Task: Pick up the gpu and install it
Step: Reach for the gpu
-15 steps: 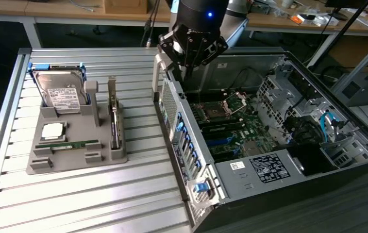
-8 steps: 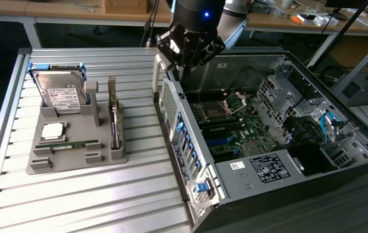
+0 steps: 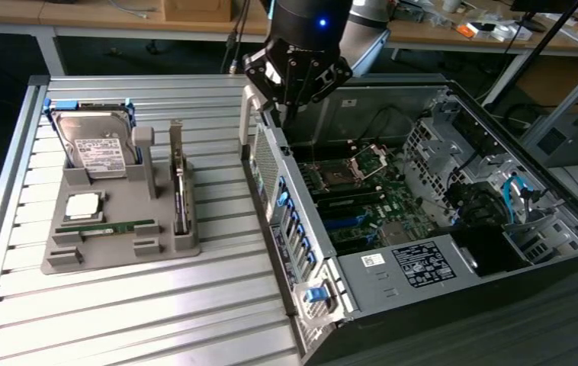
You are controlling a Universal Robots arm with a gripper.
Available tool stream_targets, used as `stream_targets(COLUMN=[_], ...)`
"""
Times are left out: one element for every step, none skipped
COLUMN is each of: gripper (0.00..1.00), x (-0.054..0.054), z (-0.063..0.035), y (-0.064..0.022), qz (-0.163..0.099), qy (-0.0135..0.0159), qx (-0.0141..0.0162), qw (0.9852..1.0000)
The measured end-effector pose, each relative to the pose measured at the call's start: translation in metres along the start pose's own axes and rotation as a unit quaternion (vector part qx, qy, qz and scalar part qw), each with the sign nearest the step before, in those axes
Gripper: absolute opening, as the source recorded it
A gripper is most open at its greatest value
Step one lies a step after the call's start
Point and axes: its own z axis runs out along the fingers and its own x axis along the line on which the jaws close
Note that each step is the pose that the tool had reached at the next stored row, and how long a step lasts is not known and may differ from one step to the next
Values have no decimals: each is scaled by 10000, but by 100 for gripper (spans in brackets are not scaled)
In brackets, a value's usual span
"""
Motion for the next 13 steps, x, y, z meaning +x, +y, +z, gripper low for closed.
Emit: stream_targets(gripper=[10, 10, 10, 10, 10, 10, 10, 10, 10, 10, 10, 10, 10], x=[2, 4, 21, 42, 43, 45, 47, 48, 49, 51, 54, 56, 59], z=[0, 0, 1, 2, 2, 2, 2, 2, 2, 2, 3, 2, 2], y=[0, 0, -2, -3, -3, -3, -4, -4, -4, -4, -4, -4, -5], qz=[0, 0, 0, 0, 0, 0, 0, 0, 0, 0, 1, 0, 0], qy=[0, 0, 0, 0, 0, 0, 0, 0, 0, 0, 0, 0, 0], qx=[0, 0, 0, 0, 0, 0, 0, 0, 0, 0, 0, 0, 0], qw=[10000, 10000, 10000, 10000, 10000, 10000, 10000, 10000, 10000, 10000, 10000, 10000, 10000])
